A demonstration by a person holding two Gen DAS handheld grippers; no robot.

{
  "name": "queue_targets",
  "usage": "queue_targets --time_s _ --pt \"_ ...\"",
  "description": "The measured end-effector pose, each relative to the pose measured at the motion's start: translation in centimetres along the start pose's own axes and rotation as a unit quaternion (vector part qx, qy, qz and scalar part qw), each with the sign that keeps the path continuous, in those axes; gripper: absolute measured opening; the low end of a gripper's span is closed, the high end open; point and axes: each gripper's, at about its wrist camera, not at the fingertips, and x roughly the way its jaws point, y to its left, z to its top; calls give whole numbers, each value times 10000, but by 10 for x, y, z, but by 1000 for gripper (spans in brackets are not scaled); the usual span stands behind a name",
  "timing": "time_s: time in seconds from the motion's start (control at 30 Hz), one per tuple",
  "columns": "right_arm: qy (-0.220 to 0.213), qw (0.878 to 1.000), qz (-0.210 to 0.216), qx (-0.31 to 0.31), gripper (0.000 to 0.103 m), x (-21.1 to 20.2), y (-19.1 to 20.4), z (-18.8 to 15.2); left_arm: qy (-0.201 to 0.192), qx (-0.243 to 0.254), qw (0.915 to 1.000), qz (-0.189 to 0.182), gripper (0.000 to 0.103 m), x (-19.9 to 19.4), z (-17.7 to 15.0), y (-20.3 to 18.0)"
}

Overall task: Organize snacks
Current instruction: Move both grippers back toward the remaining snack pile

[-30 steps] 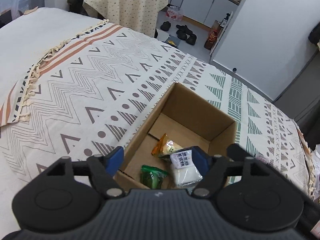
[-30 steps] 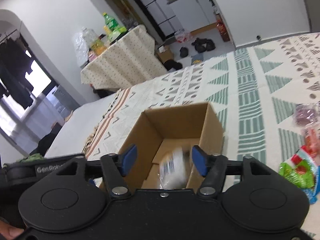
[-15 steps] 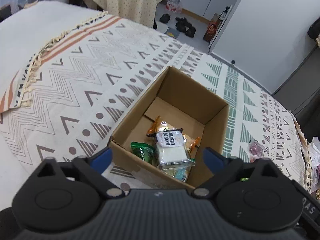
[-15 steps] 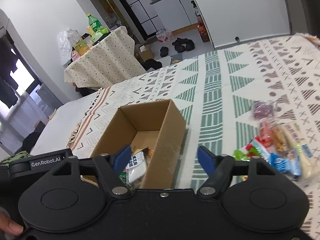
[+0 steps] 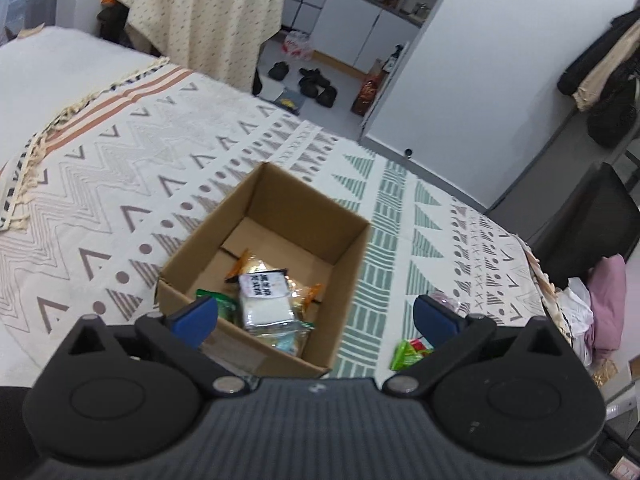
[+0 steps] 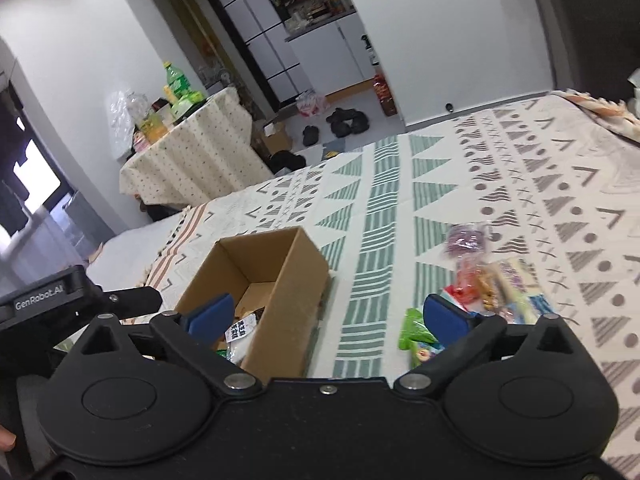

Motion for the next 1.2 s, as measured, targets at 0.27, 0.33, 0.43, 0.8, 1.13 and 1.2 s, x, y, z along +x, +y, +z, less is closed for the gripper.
queue_targets --time_s 0.27,0.33,0.43,0.8,1.13,1.2 --pt "-265 9992 -201 -242 103 -32 -12 -6 118 74 9998 -147 103 -9 -15 -20" --pt "-286 9991 -266 -185 103 -37 -17 -7 113 120 9996 -207 103 -12 -21 -26" --pt "-298 9987 -364 -201 103 -45 -23 -9 106 225 9993 -282 103 -14 -29 -35" --pt "-296 9981 -542 -9 103 -69 -43 -14 26 393 9974 -603 103 -24 -50 -63" --pt "-517 9941 -654 690 103 -89 -72 -11 167 428 9967 -671 103 -15 -61 -76" --pt "-537 9927 -712 817 103 -88 -78 -11 200 423 9966 -685 103 -11 -62 -78"
